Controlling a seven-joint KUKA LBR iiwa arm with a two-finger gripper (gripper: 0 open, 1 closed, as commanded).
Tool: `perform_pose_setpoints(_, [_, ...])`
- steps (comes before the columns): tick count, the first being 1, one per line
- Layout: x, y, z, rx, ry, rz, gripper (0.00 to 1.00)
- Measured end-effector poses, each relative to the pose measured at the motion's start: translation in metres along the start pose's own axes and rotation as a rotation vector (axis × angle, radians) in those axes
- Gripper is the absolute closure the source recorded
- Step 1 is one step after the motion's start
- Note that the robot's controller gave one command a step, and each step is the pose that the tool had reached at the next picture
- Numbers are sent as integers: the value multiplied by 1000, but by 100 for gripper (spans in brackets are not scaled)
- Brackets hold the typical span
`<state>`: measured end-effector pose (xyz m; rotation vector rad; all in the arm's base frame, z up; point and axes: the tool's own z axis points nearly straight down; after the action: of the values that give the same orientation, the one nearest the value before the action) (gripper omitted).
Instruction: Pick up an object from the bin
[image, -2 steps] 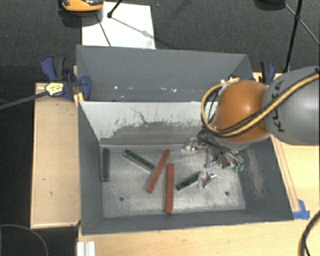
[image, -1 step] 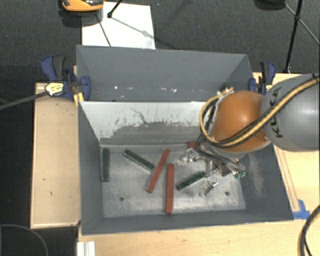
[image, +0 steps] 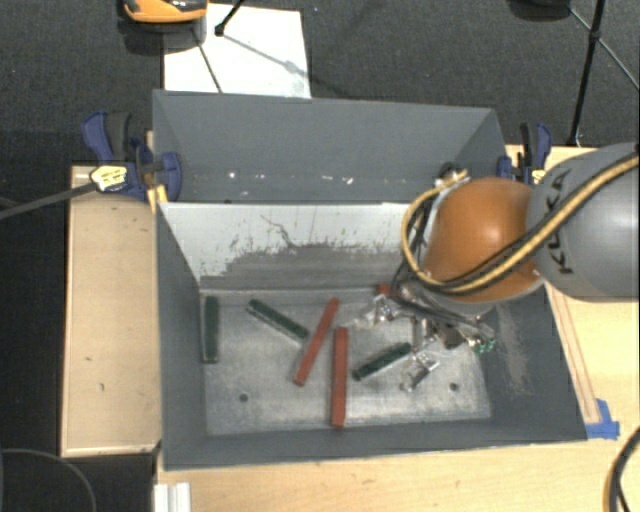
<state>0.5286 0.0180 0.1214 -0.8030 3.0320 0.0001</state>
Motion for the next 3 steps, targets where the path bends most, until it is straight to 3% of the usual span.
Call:
perform_pose_setpoints(1, [12,11,51,0,0,38,0])
perform_pose_setpoints(2, [-23,7,47,1,2,-338,100])
perform_pose_setpoints(3, [-23,7,47,1,2,-337,100])
